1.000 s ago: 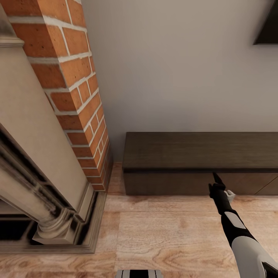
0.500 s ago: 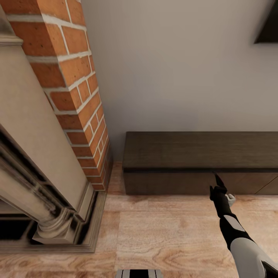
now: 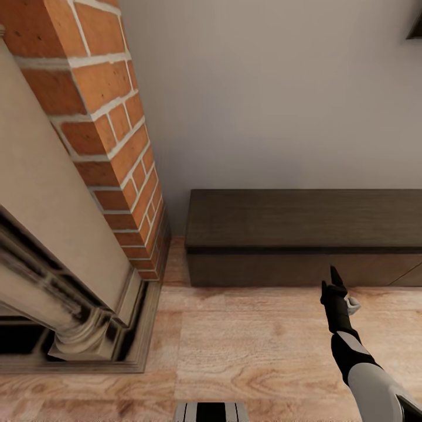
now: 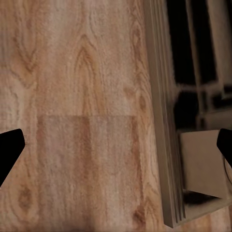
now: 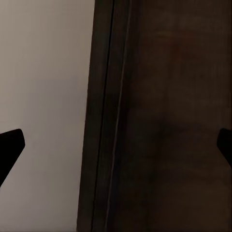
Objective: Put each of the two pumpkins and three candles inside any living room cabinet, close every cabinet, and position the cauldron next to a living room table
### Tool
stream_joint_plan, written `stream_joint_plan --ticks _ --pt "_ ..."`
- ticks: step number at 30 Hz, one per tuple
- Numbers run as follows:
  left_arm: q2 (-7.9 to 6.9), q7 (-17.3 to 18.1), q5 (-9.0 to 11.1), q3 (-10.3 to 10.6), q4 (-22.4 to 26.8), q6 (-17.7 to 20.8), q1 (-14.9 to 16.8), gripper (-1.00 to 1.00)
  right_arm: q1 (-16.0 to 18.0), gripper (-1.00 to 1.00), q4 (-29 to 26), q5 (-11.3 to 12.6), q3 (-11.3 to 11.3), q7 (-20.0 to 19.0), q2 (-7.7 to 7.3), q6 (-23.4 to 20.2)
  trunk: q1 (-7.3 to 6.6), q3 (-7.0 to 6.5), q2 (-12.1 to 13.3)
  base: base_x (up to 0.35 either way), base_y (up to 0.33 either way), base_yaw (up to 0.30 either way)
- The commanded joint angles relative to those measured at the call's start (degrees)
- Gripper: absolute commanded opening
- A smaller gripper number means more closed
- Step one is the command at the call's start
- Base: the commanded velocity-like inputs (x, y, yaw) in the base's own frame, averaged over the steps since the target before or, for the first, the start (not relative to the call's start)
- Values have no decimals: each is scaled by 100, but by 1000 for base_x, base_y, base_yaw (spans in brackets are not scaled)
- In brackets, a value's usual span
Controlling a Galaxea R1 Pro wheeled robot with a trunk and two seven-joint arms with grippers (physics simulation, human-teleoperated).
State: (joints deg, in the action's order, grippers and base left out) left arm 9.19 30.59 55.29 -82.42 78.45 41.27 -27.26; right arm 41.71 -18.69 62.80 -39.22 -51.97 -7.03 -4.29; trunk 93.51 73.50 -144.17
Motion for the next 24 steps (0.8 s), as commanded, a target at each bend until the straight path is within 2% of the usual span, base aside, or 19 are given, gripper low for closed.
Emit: stream_joint_plan --ticks 1,4,7,10,13,17,21,23,24 --pt "5 3 32 -10 3 44 1 100 3 100 -5 45 8 -38 -4 -49 2 26 -3 0 0 0" --pt "17 11 62 -86 24 51 1 100 8 100 -24 28 18 -234 -29 -59 9 92 -7 0 0 0" --pt "25 157 80 -356 84 94 1 100 30 100 -75 -4 25 -732 -150 -71 17 159 -11 0 0 0" --pt "28 294 55 -464 91 173 1 100 35 100 -206 -26 28 -871 -226 -88 25 225 -15 0 0 0" --pt "20 398 32 -544 58 236 1 100 39 100 -379 -45 30 -952 -300 -329 33 292 -19 0 0 0" --pt "15 432 22 -570 39 257 1 100 29 100 -582 -56 31 -937 -329 -801 43 380 -25 0 0 0" --pt "13 443 19 -578 33 264 1 100 32 100 -675 -60 33 -442 -332 -1064 53 469 -30 0 0 0" --pt "13 445 18 -580 32 265 1 100 28 100 -745 -62 59 -313 -330 -1109 58 513 -33 0 0 0" --pt "16 446 18 -581 31 266 1 100 22 100 -877 -62 141 -300 -330 -1141 61 536 -34 0 0 0"
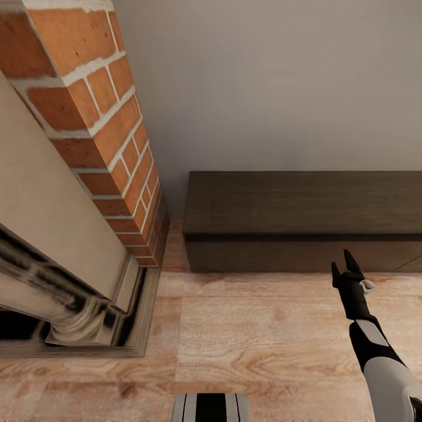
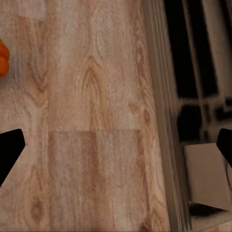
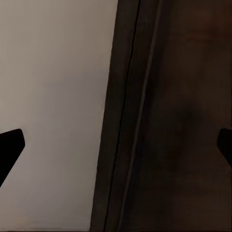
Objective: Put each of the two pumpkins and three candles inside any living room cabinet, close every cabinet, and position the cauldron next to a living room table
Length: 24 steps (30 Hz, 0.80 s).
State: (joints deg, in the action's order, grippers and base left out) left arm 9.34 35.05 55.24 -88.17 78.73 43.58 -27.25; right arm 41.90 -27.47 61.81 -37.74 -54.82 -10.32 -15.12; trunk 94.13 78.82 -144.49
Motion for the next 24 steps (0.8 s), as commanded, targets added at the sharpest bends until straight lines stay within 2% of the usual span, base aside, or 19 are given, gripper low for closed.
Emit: stream_joint_plan --ticks 1,6,9,12,18,24 --pt "2 2 24 -7 3 35 0 100 -1 100 -81 40 46 -23 1 -72 2 26 -3 0 0 0" --pt "8 8 29 -27 2 36 0 100 -12 100 -418 52 223 108 20 -123 15 137 -10 0 0 0" --pt "10 10 27 -43 2 36 0 100 -10 100 -595 78 282 867 44 -141 20 181 -12 0 0 0" --pt "11 10 29 -47 2 36 0 100 -16 100 -722 86 307 1040 57 -142 20 181 -12 0 0 0" --pt "7 11 28 -50 -5 36 0 100 -56 100 -1054 103 315 431 69 -119 20 181 -12 0 0 0" --pt "7 11 36 -51 -7 36 0 100 -72 100 -1109 113 302 261 85 -78 20 181 -12 0 0 0"
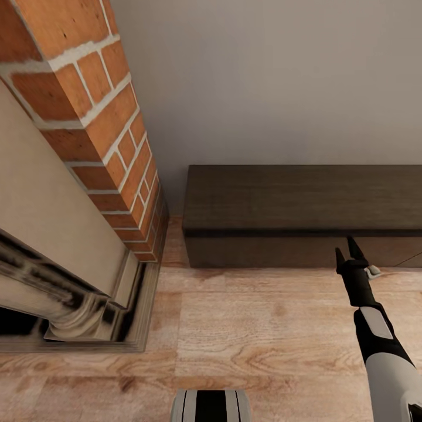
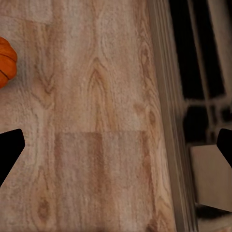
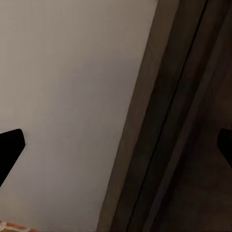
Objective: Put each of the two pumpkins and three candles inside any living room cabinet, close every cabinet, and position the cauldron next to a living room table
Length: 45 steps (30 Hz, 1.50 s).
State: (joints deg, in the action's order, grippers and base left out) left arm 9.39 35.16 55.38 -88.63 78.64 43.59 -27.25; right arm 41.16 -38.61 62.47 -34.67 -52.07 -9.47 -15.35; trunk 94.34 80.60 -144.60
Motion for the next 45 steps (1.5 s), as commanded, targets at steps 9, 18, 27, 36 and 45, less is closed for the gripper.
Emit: stream_joint_plan --ticks 9,18,27,36,45 --pt "6 -7 -169 -5 -281 -14 0 100 7 100 466 41 -38 -47 28 413 -1 3 -1 0 0 0" --pt "10 54 -263 4 -522 -92 0 100 60 100 1042 15 -40 -32 5 599 -1 3 -1 58 0 0" --pt "3 61 -273 19 -575 -113 0 100 69 100 1022 40 -43 355 14 685 -1 3 -1 136 0 0" --pt "-2 60 -273 27 -578 -111 0 100 68 100 1006 44 -46 396 16 730 -1 3 -1 9 0 0" --pt "1 53 -278 23 -624 -114 0 100 68 100 1006 50 -48 396 13 1000 -1 3 -1 77 45 0"
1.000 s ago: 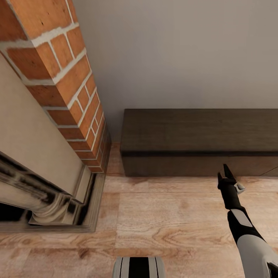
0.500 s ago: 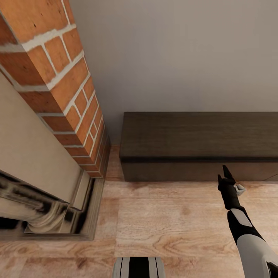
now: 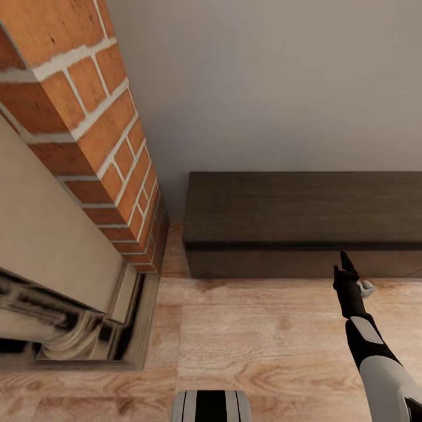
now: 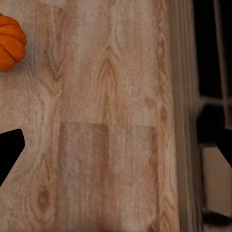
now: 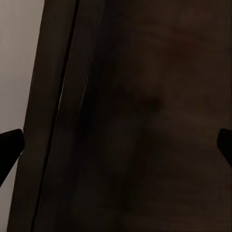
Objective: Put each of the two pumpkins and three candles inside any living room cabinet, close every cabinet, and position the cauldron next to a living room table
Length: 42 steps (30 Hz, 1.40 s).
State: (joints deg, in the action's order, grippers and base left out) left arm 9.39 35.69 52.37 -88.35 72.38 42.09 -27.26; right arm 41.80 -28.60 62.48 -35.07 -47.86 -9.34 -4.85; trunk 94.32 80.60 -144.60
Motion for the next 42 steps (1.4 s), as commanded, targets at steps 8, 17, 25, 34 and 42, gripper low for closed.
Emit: stream_joint_plan --ticks 8,17,25,34,42 --pt "-6 0 27 -2 -15 28 1 100 4 100 31 57 -8 -30 -12 41 1 3 -1 45 28 0" --pt "-11 -1 28 -4 -21 27 1 100 4 100 38 56 -7 -30 -10 56 1 3 -1 48 25 0" --pt "-14 -1 28 1 -22 27 1 100 4 100 39 58 -2 -30 -11 61 1 3 -1 56 28 0" --pt "-23 -1 28 2 -22 27 1 100 4 -100 66 59 -7 -30 -23 55 1 3 -1 5 3 0" --pt "-25 -1 28 7 -22 27 1 100 4 -100 74 56 -7 -30 -24 54 1 3 -1 0 0 0"
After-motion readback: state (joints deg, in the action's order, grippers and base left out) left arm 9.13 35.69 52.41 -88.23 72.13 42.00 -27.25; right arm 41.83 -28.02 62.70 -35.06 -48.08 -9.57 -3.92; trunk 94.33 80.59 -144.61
